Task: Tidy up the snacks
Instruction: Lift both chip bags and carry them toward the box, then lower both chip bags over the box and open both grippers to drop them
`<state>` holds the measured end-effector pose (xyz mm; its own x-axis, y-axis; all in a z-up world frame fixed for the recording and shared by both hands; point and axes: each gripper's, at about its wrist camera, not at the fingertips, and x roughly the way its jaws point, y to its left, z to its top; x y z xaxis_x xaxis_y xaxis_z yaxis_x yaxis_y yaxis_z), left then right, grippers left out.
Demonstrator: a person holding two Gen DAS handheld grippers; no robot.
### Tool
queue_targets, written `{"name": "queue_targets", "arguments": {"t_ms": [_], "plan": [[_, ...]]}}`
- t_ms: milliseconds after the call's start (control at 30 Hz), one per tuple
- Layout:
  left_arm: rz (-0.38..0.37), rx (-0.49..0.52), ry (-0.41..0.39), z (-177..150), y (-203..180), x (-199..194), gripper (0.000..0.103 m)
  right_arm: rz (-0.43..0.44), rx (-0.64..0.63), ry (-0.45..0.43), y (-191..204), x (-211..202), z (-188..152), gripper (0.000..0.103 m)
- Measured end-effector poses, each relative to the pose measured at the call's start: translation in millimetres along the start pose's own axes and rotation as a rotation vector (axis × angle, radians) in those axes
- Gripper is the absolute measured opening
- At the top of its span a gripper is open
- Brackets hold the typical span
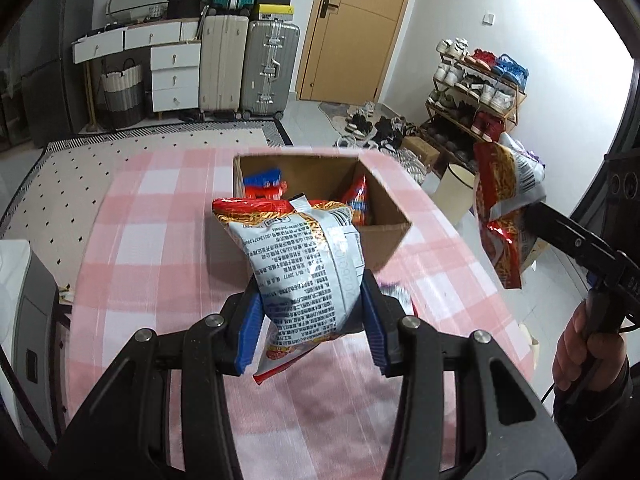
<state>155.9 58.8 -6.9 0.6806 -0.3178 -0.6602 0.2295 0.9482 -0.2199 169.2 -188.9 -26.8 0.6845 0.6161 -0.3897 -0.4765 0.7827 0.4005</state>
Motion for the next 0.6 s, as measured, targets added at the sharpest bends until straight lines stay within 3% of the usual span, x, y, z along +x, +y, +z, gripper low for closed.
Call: {"name": "queue_targets", "arguments": {"t_ms": [367,600], "plan": [[0.000,0.019,-0.018,84.9,-8.4,7.9,0.041,-0.025,-0.003,-0.030,-16.9,13.5,62.7,0.056],[0.006,0.044,-0.023,141.5,-14.6,21.6,0.042,-0.072,-0.034,-0.005,-19.7,31.6,94.8,0.056]]}}
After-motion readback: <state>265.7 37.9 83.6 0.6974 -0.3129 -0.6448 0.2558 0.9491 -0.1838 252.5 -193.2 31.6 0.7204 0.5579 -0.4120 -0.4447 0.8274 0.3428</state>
